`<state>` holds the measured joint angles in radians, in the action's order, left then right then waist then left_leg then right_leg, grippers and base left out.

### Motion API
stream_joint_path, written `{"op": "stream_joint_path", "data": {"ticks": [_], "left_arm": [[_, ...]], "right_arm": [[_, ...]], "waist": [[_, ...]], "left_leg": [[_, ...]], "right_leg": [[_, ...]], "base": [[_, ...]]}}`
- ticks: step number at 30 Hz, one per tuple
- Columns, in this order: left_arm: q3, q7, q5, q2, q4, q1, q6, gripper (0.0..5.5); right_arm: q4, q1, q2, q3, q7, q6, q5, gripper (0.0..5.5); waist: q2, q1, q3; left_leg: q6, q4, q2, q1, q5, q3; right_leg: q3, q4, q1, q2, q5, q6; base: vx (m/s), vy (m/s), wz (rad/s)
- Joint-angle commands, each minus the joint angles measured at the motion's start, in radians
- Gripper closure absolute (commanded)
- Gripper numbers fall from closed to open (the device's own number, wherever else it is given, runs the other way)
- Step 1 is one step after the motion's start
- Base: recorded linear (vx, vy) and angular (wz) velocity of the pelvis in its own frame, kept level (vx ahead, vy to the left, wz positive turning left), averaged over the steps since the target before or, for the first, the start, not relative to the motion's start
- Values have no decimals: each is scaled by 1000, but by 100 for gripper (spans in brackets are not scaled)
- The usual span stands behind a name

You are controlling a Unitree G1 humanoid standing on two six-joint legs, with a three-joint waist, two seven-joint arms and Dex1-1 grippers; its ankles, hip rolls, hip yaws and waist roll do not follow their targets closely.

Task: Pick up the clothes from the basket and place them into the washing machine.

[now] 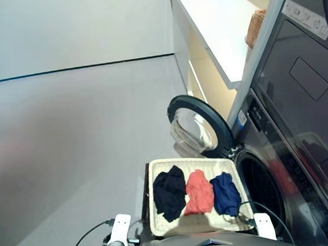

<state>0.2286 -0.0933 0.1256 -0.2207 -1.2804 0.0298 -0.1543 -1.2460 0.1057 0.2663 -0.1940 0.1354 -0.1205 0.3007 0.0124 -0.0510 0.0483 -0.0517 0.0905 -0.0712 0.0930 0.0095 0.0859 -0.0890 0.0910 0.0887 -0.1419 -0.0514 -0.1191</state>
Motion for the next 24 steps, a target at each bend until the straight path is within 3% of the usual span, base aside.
{"op": "stream_joint_path", "data": {"ticks": [1,8,12,19,24], "left_arm": [[9,-15,-2,-5,-29,-84,-26,0],[12,1,7,3,-27,-96,-28,0],[22,-5,65,16,6,-112,-39,0],[77,-3,270,39,213,-156,-55,0],[155,17,340,25,474,-181,-58,0]], "right_arm": [[-59,-87,-14,9,5,-30,23,0],[-77,-97,-10,9,-10,-32,2,0],[-46,-101,-8,2,-24,-44,7,0],[103,-108,-8,-16,-25,-62,121,0],[291,-110,6,-56,-27,-58,176,0]], "waist": [[-41,13,52],[-37,13,51],[-33,7,53],[-23,-7,81],[-10,-16,135]], "left_leg": [[-9,-3,17,31,-26,61],[-10,-3,15,38,-29,60],[-11,-3,11,42,-29,61],[-11,-3,11,39,-20,58],[-11,-3,13,11,-2,45]], "right_leg": [[-21,-4,29,-40,0,-28],[-26,-4,36,-40,5,-27],[-25,-4,38,-36,8,-25],[-22,-4,38,-34,5,-21],[-24,-17,8,-35,-1,-19]], "base": [[0,0,0],[0,0,0],[0,0,0],[0,0,0],[-73,-2,49]]}}
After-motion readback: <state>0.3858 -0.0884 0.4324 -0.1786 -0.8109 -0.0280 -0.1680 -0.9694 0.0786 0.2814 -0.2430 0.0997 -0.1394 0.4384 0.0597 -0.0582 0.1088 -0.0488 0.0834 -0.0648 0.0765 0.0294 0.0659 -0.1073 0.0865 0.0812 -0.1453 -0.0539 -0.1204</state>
